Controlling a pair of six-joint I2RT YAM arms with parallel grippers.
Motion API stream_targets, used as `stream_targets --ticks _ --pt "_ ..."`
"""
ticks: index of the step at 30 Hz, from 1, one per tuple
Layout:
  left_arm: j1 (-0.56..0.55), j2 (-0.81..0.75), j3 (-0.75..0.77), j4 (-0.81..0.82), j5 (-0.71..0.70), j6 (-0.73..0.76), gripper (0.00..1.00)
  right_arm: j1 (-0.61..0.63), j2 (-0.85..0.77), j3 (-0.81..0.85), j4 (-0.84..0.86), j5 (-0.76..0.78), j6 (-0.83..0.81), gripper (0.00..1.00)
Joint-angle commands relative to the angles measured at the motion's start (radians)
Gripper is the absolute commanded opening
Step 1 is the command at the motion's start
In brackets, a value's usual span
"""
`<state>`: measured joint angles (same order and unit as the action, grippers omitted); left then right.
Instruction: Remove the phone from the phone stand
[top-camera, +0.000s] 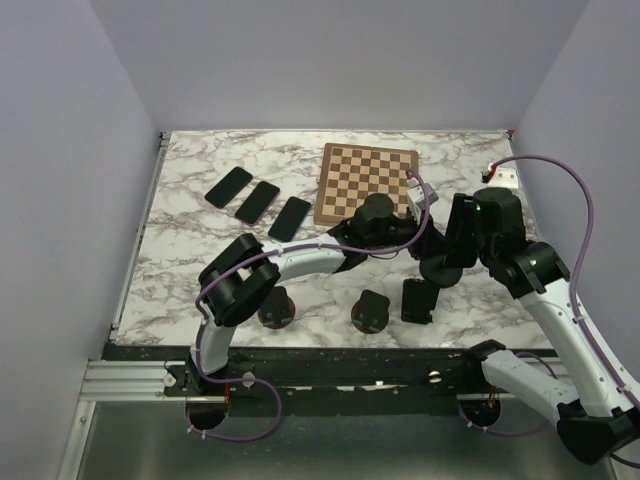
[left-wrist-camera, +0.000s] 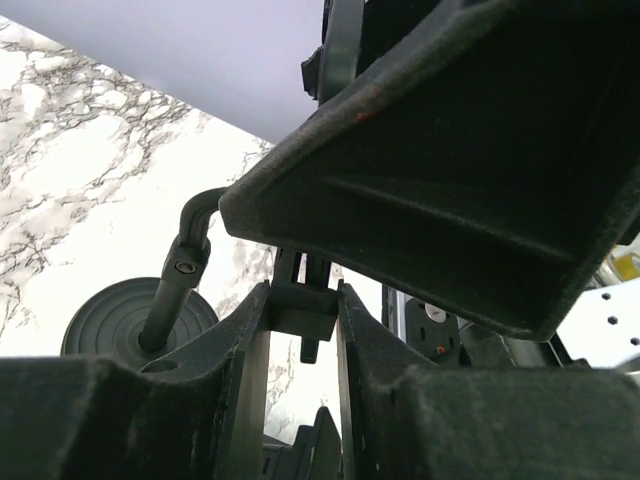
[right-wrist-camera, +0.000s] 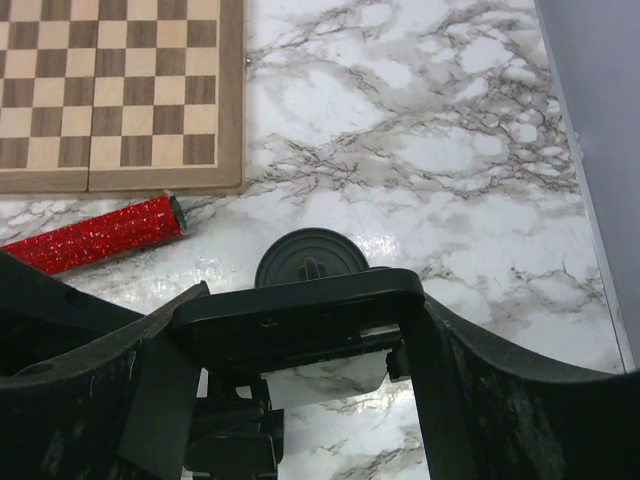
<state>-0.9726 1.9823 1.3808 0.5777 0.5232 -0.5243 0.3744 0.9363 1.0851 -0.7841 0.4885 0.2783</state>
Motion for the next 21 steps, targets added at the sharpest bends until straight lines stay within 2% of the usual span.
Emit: stream_targets --ticks 1,6,11,21 --pt "0.044 -0.024 -0.033 0.118 0.153 -0.057 0.00 -0.006 -0.066 -0.073 0.065 0.148 -0.164 0.01" --pt "0.088 0.005 -0.058 0.289 0.271 -0.173 0.00 -0.005 -0.104 -0.092 0.105 0.180 -0.203 0.01" --pt "0.094 0.004 -0.037 0.248 0.327 -0.139 0.00 -0.005 -0.116 -0.108 0.134 0.156 -0.250 0.01" --pt "0.101 0.092 0.063 0.239 0.499 -0.176 0.00 -0.005 -0.176 -0.136 0.198 -0.060 -0.377 0.01"
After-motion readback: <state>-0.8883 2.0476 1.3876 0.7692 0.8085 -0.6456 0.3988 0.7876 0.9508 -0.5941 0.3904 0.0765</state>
